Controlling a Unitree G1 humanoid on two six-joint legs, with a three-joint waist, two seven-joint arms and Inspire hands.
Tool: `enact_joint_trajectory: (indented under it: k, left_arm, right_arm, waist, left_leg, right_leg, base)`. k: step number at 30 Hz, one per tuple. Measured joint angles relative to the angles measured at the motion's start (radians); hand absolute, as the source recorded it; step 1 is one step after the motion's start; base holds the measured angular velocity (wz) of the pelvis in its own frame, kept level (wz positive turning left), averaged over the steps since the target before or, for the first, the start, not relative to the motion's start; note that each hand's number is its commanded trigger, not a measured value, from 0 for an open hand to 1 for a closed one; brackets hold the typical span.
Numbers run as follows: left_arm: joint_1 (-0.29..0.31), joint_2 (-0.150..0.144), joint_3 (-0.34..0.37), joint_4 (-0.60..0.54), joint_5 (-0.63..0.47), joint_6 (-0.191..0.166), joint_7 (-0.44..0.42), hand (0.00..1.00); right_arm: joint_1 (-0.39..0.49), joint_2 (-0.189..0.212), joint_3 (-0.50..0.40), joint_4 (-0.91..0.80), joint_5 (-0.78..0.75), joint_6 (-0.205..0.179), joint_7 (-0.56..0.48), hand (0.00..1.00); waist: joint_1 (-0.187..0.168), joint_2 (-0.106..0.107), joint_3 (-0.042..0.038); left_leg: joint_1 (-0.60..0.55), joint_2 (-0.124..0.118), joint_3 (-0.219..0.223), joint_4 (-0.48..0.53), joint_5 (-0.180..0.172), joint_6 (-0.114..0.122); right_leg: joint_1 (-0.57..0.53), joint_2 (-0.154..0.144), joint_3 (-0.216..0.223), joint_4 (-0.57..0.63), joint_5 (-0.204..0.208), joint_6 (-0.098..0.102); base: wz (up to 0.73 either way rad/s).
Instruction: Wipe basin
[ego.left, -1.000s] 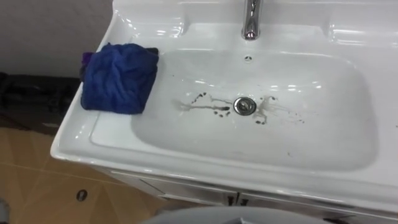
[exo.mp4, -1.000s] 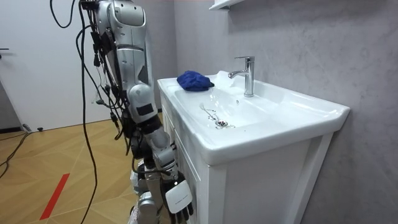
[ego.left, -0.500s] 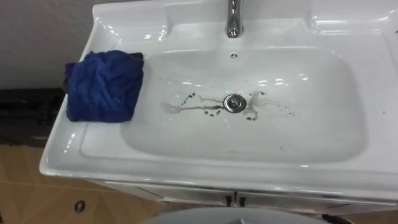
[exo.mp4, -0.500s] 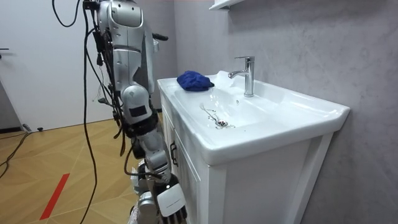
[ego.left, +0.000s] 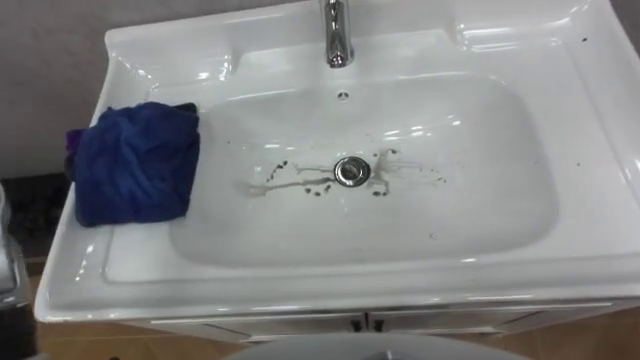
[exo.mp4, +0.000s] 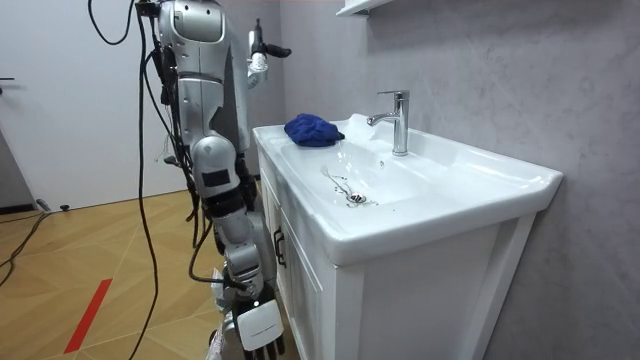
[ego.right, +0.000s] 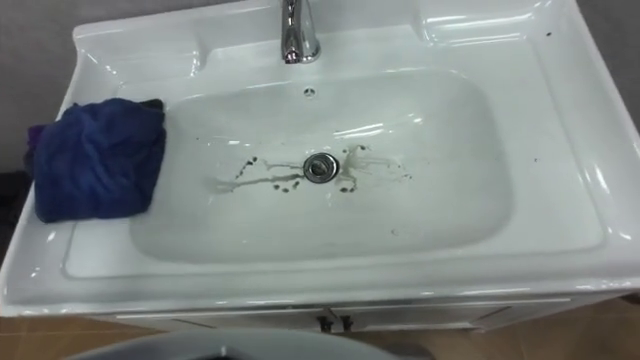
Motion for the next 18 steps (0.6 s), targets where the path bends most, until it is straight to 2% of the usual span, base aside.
enact_joint_trajectory:
  k: [3,5,7,11,13,18]
  left_arm:
    - [0.000,-0.028,-0.062,-0.007,0.026,0.000,-0.048,0.00]
    - [0.000,-0.045,-0.095,-0.007,0.030,0.000,-0.078,0.00]
    - [0.000,-0.076,-0.122,-0.006,0.030,0.000,-0.113,0.00]
    - [0.011,-0.109,-0.160,-0.005,0.028,-0.001,-0.143,0.00]
    - [0.033,-0.137,-0.202,0.000,0.031,-0.001,-0.143,0.00]
    - [0.076,-0.146,-0.326,0.095,0.041,-0.001,-0.164,0.00]
  right_arm:
    - [-0.011,0.000,0.001,0.009,-0.013,-0.003,0.010,0.00]
    - [-0.021,0.000,0.001,0.024,-0.013,-0.001,0.016,0.00]
    - [-0.021,0.003,0.005,0.024,-0.014,-0.001,0.017,0.00]
    - [-0.035,0.011,0.009,0.042,-0.008,-0.001,0.017,0.00]
    - [-0.041,0.013,0.014,0.046,-0.006,-0.002,0.013,0.00]
    - [-0.042,0.014,0.040,0.033,-0.006,-0.001,0.006,0.00]
  waist:
    - [-0.023,-0.007,0.0026]
    - [-0.025,-0.010,0.0034]
    - [-0.030,-0.019,0.0034]
    - [-0.038,-0.032,0.0044]
    - [-0.045,-0.036,0.0042]
    - [-0.048,-0.041,0.0054]
  left_leg:
    - [0.000,0.000,0.001,-0.001,0.000,0.000]
    - [0.000,0.001,0.006,-0.001,0.000,0.000]
    - [0.001,0.002,0.010,-0.001,0.000,0.000]
    - [0.001,0.003,0.019,-0.001,0.000,0.000]
    - [0.002,0.003,0.021,-0.001,0.000,0.000]
    - [0.018,0.006,0.022,-0.017,0.000,0.000]
  right_leg:
    - [0.000,0.000,0.002,0.000,0.000,0.000]
    - [-0.003,0.001,0.004,0.000,0.001,-0.002]
    - [-0.003,0.001,0.007,0.001,0.001,-0.002]
    - [-0.004,0.003,0.015,0.001,0.002,-0.002]
    - [-0.004,0.003,0.019,0.001,0.002,-0.002]
    - [0.011,0.007,0.025,0.000,0.003,-0.002]
  base:
    - [0.00]
    - [-0.07]
    - [-0.03]
    - [-0.03]
    - [-0.05]
    - [-0.03]
